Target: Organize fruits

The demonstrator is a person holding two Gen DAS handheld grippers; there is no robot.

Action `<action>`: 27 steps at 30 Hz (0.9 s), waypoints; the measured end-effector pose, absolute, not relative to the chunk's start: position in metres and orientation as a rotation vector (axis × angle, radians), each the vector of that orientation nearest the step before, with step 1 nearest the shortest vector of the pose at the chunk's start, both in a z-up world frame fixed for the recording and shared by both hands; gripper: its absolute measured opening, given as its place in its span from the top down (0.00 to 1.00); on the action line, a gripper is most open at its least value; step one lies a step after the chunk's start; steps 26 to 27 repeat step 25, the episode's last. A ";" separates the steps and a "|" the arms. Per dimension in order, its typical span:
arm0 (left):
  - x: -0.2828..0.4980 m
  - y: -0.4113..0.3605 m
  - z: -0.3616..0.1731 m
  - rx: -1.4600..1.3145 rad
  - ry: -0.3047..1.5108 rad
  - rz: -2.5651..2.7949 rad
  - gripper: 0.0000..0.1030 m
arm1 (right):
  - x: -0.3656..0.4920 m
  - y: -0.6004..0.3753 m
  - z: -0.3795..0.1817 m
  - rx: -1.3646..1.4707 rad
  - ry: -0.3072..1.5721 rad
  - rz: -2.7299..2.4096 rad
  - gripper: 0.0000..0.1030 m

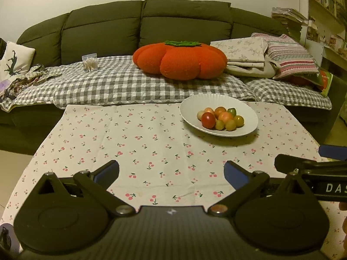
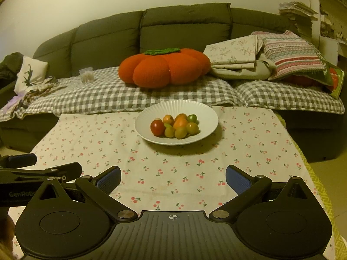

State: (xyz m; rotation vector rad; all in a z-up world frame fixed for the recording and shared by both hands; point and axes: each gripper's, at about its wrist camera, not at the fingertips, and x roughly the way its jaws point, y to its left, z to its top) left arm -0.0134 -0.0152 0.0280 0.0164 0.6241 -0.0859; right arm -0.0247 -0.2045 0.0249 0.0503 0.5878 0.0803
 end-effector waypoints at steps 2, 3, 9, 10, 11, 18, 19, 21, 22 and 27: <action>-0.013 -0.015 0.028 0.017 0.627 -0.086 0.01 | -0.025 -0.204 0.025 0.051 0.589 0.079 0.00; -0.013 -0.015 0.028 0.017 0.627 -0.086 0.01 | -0.025 -0.204 0.025 0.051 0.589 0.079 0.00; -0.012 -0.015 0.027 0.020 0.631 -0.088 0.01 | -0.025 -0.204 0.024 0.050 0.590 0.080 0.00; -0.012 -0.015 0.027 0.022 0.632 -0.087 0.01 | -0.025 -0.204 0.024 0.049 0.590 0.081 0.00; -0.012 -0.015 0.026 0.023 0.632 -0.088 0.01 | -0.025 -0.204 0.024 0.049 0.591 0.081 0.00; -0.012 -0.014 0.025 0.031 0.625 -0.088 0.01 | -0.025 -0.202 0.024 0.043 0.590 0.083 0.00; -0.012 -0.014 0.026 0.034 0.623 -0.087 0.01 | -0.025 -0.202 0.024 0.045 0.591 0.083 0.00; -0.013 -0.015 0.026 0.041 0.616 -0.084 0.01 | -0.026 -0.202 0.024 0.045 0.590 0.083 0.00; -0.013 -0.015 0.026 0.044 0.615 -0.083 0.01 | -0.026 -0.202 0.024 0.044 0.590 0.083 0.00; -0.012 -0.015 0.026 0.040 0.624 -0.083 0.01 | -0.026 -0.202 0.023 0.044 0.592 0.083 0.00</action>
